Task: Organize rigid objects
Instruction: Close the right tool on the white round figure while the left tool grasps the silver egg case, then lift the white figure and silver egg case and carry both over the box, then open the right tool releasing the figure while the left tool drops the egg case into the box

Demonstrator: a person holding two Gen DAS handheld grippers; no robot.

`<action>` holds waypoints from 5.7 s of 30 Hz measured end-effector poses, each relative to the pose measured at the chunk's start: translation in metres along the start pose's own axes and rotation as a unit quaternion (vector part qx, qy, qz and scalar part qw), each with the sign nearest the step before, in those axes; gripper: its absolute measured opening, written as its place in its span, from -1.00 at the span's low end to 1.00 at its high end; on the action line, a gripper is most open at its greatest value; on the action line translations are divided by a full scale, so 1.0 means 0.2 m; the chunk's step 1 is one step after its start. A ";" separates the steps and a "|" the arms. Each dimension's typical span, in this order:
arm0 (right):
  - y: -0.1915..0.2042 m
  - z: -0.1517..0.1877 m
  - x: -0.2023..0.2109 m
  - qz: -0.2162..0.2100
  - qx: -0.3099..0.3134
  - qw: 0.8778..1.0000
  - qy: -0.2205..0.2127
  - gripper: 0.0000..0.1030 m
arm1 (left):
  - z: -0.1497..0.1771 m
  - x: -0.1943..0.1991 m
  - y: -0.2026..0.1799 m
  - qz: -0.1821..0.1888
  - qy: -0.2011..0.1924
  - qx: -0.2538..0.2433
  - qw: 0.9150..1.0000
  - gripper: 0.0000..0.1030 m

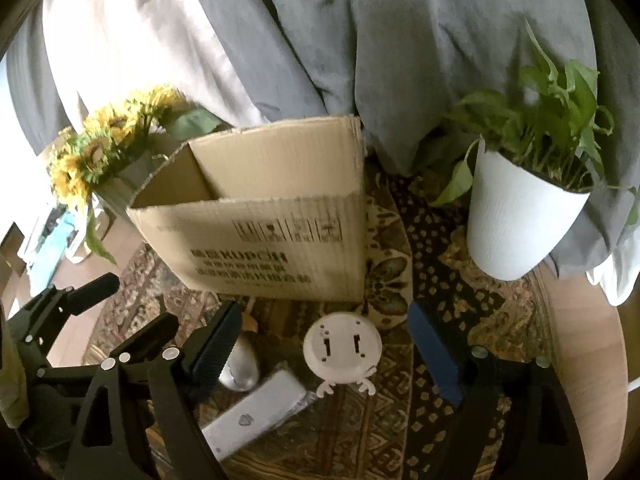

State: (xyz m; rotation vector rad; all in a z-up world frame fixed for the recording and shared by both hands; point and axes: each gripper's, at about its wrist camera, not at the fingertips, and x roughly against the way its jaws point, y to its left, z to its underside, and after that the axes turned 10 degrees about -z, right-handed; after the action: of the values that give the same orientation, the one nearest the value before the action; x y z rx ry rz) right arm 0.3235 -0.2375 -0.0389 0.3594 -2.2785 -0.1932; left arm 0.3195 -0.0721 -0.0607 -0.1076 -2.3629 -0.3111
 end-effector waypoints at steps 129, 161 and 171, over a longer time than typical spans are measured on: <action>0.20 -0.35 0.13 0.014 0.021 0.994 -0.108 0.45 | -0.41 0.23 0.26 -0.045 -0.109 0.099 0.988 0.25; 0.05 -0.75 -0.42 -0.007 0.018 0.998 0.060 0.45 | -0.75 -0.38 0.32 -0.001 0.079 0.028 0.996 0.25; 0.01 -0.77 -0.52 -0.003 0.009 0.995 0.100 0.47 | -0.75 -0.46 0.30 0.002 0.119 0.015 0.993 0.25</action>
State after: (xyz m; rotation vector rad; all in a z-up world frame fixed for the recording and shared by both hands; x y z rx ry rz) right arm 0.5039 -0.2053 -0.0093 0.3776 -2.0826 -0.1335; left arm 0.4965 -0.0514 -0.0081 -0.0578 -2.1297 -0.2705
